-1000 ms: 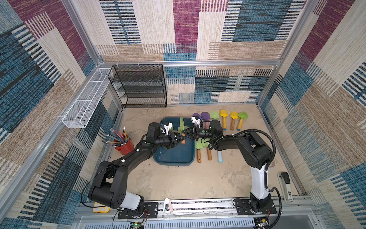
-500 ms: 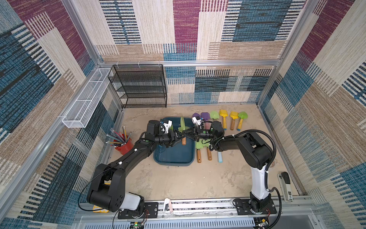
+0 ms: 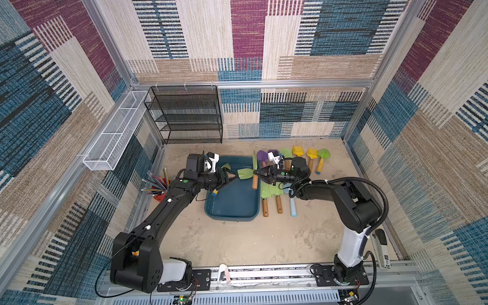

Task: Take the shovel out of the storage box
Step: Adjust the shovel in the storage box.

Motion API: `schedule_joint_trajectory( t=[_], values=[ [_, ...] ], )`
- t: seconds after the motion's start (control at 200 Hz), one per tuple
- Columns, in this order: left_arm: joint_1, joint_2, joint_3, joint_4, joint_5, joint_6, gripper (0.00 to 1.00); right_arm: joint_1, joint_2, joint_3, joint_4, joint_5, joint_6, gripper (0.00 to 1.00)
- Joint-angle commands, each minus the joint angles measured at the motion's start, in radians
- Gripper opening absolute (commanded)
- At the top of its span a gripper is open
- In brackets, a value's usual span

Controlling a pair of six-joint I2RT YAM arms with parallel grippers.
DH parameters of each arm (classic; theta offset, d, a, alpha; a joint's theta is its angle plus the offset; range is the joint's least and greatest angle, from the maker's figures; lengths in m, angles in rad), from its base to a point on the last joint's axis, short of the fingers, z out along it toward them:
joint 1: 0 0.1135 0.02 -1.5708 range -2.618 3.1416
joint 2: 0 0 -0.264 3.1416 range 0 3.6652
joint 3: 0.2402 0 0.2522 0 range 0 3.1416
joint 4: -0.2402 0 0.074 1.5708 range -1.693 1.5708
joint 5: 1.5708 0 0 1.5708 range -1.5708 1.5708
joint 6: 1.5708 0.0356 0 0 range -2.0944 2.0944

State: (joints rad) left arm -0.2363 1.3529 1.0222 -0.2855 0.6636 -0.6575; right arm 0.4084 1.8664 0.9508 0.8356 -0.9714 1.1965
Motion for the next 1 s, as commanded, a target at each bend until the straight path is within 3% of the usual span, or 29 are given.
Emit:
schedule_joint_trajectory(
  t=[0.0,0.265,0.501,0.992],
  values=[
    [0.006,0.01,0.026,-0.086,-0.076,0.077,0.58,-0.018,-0.045,-0.011,-0.132,0.018,-0.115,0.16],
    [0.014,0.091,0.083,-0.127,-0.148,0.099,0.59,-0.076,-0.162,-0.029,-0.427,0.095,-0.312,0.16],
    [0.014,0.164,0.145,-0.149,-0.224,0.107,0.59,-0.098,-0.285,-0.001,-0.752,0.263,-0.511,0.17],
    [0.011,0.446,0.384,-0.197,-0.397,0.169,0.59,-0.104,-0.437,-0.033,-1.099,0.618,-0.695,0.18]
  ],
)
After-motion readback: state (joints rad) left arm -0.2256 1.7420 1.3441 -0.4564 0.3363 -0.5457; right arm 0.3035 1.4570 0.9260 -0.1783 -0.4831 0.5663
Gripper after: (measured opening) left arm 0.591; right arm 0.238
